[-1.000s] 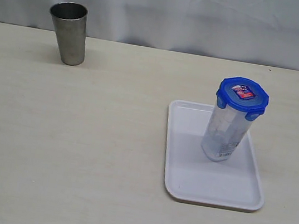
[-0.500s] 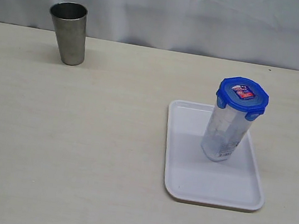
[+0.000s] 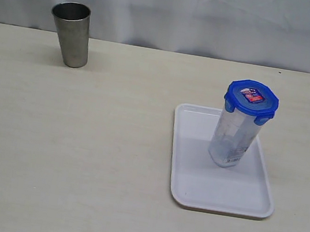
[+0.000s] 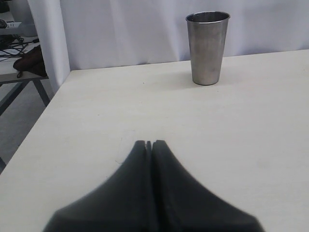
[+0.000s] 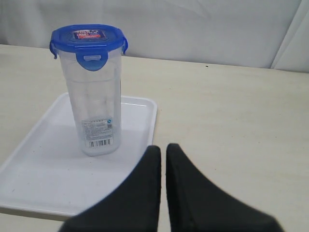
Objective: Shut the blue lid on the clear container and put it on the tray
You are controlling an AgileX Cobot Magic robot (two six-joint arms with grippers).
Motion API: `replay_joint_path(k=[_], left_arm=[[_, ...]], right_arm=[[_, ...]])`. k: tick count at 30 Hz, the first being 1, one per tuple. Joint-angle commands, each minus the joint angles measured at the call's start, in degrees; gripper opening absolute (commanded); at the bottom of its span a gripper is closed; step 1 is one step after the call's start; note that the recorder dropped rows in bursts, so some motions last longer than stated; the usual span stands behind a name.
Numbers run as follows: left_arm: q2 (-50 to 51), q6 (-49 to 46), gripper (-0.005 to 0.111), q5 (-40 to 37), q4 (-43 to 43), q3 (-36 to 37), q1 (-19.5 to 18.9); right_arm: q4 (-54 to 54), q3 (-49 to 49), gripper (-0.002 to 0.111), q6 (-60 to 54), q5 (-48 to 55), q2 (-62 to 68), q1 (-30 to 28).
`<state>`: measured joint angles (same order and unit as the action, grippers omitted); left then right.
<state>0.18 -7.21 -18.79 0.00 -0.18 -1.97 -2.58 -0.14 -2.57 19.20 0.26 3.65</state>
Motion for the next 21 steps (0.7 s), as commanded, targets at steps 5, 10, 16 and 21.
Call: replay_joint_path(k=[5, 10, 16, 21], left_arm=[[-0.18, 0.54, 0.0, 0.3, 0.0, 0.18, 0.0], [-0.18, 0.54, 0.0, 0.3, 0.48, 0.18, 0.0], [-0.18, 0.54, 0.0, 0.3, 0.48, 0.18, 0.0], [-0.18, 0.54, 0.0, 0.3, 0.48, 0.18, 0.0]], right_arm=[[0.27, 0.14, 0.005, -0.18, 0.32, -0.26, -0.32], [0.27, 0.14, 0.005, -0.18, 0.32, -0.26, -0.32], [0.27, 0.14, 0.005, -0.18, 0.32, -0.26, -0.32], [0.27, 0.14, 0.005, -0.18, 0.32, -0.26, -0.32]])
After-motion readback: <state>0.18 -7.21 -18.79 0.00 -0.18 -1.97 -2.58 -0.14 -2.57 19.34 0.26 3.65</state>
